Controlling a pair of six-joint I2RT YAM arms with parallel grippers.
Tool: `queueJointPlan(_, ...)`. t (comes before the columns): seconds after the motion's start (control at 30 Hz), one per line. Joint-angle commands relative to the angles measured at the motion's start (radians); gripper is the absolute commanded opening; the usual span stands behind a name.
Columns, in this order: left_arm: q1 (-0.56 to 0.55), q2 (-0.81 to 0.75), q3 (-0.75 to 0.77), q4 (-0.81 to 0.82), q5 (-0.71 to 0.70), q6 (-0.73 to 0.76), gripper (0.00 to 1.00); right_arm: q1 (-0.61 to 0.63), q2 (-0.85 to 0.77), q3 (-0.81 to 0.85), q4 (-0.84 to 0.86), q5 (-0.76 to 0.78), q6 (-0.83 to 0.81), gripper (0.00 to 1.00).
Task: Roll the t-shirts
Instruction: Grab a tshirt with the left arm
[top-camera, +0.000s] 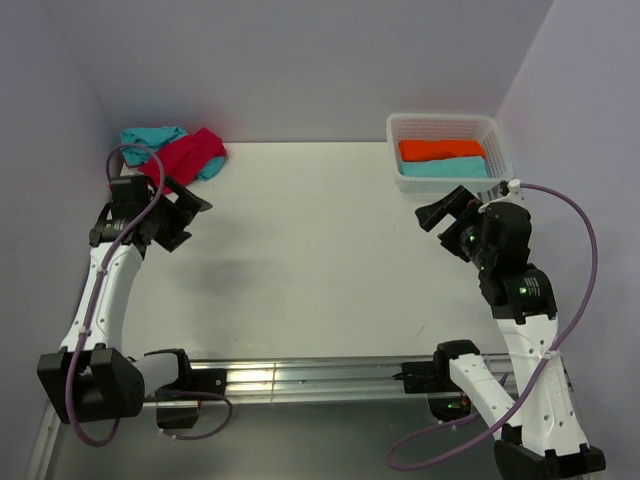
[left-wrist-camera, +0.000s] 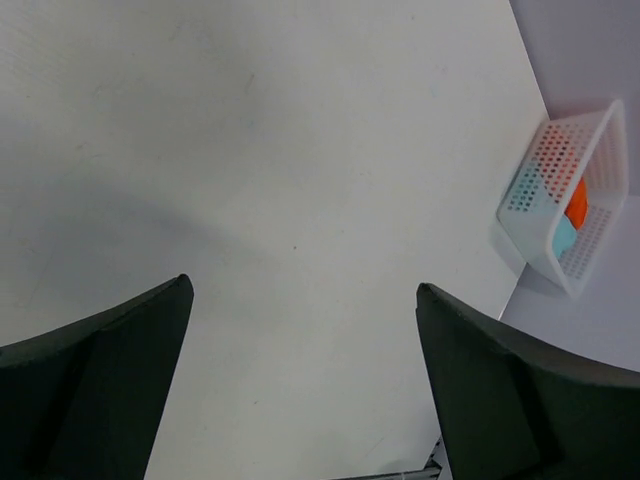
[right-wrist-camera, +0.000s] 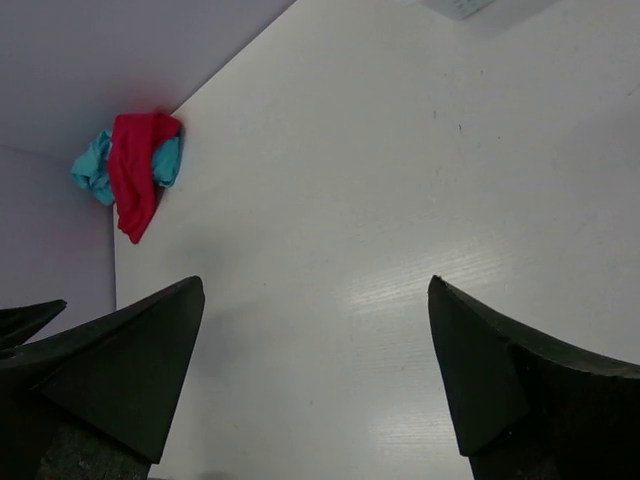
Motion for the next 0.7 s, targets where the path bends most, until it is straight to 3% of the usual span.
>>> queueJointPlan(0.0,0.007,0.051,0.095,-0.007,-0.127,-0.038,0.99,0.005,0.012,0.049,-0.022,-0.004,0.006,1.0)
queueJointPlan(0.23,0.114,0.316,0.247,0.141,-0.148,-0.08,1.0,0.005,0.036,0.073,-0.065,-0.023,0.009,1.0)
queueJointPlan(0.33,0.16,0.5,0.368,0.152,-0.21,-0.068,0.98,0.005,0.021,0.069,-0.064,-0.03,0.017,1.0)
queueJointPlan(0.47,0.203,0.786,0.636,0.108,-0.248,-0.054,0.93,0.005,0.01,0.078,-0.082,-0.023,0.02,1.0)
queueJointPlan(0.67,0.211,1.004,0.825,0.152,-0.262,-0.078,0.92,0.003,0.0,0.075,-0.098,0.005,0.054,1.0)
